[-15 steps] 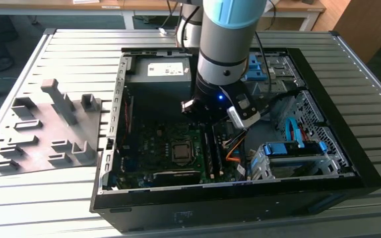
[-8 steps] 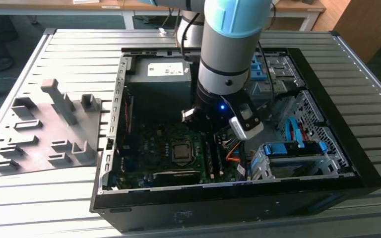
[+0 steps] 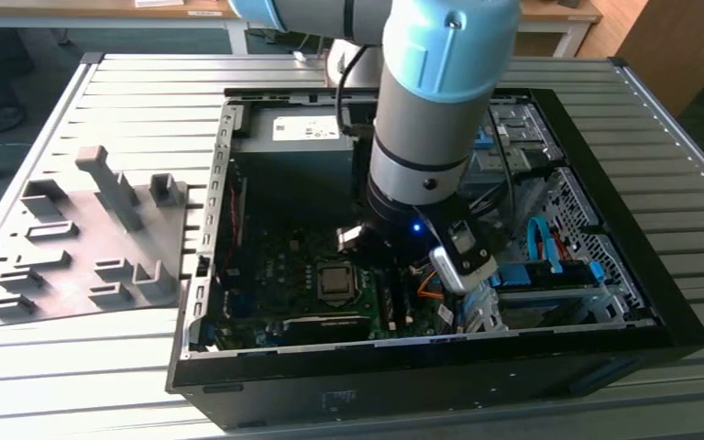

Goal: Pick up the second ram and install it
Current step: 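Press down the second ram until it locks into place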

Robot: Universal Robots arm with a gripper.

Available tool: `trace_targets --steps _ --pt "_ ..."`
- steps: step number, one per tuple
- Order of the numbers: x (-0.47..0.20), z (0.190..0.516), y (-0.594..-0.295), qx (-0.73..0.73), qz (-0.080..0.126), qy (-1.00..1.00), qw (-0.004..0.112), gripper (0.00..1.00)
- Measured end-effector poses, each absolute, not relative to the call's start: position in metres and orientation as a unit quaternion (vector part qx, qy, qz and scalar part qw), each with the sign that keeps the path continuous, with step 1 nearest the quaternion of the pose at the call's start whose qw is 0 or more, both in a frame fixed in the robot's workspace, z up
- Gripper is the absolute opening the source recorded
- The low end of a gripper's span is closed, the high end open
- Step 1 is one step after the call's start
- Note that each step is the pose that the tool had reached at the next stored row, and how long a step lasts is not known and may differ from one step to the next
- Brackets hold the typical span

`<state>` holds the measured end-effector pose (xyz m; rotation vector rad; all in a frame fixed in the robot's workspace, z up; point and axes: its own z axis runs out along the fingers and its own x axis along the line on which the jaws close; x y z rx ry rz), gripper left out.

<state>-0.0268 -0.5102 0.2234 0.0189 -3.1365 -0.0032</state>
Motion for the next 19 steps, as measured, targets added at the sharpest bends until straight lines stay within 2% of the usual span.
trace_targets --steps 4,19 --pt "-0.0268 0.2224 -0.5185 0.006 0.001 -1.0 0.002 0.1" --pt "-0.0267 0.221 -0.5181 0.006 0.002 -1.0 0.001 0.1"
